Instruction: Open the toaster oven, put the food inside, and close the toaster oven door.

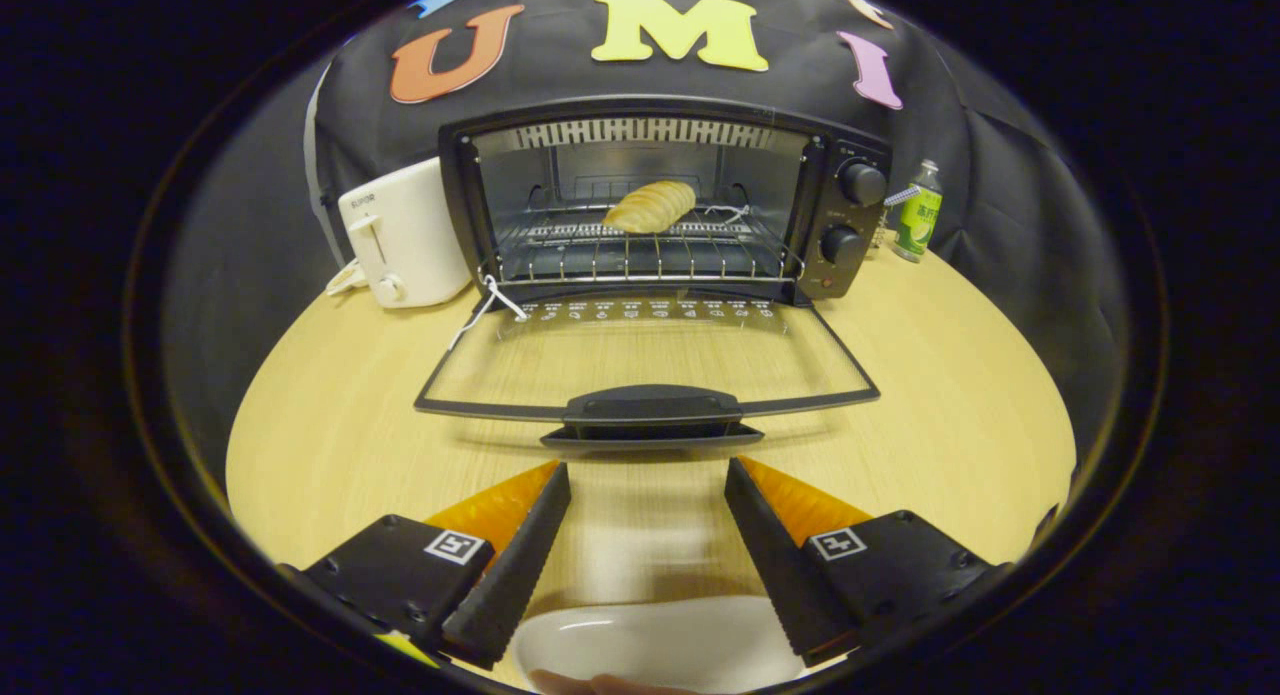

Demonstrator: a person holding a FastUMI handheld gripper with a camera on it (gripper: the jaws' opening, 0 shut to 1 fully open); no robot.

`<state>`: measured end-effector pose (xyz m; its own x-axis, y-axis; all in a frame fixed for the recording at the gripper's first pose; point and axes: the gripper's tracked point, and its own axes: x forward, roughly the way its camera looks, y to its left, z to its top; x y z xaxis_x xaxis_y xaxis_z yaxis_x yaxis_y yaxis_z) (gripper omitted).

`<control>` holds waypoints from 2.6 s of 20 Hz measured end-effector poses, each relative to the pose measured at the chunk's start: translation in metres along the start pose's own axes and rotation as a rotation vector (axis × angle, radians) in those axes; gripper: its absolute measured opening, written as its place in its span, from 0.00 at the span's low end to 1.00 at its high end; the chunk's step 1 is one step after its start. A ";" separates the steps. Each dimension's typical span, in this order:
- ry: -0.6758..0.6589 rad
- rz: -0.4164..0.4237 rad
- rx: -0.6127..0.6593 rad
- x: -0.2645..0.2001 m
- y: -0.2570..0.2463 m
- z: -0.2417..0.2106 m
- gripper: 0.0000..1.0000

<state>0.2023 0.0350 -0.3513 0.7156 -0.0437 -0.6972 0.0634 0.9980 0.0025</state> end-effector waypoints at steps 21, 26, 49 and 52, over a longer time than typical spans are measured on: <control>-0.081 0.011 -0.001 -0.017 0.000 0.017 1.00; -0.164 0.037 0.009 -0.029 -0.001 0.043 1.00; -0.386 -0.015 -0.044 -0.079 -0.022 0.110 1.00; -0.424 -0.007 -0.069 -0.102 -0.017 0.109 1.00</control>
<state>0.2043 0.0170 -0.2017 0.9390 -0.0514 -0.3402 0.0329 0.9977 -0.0597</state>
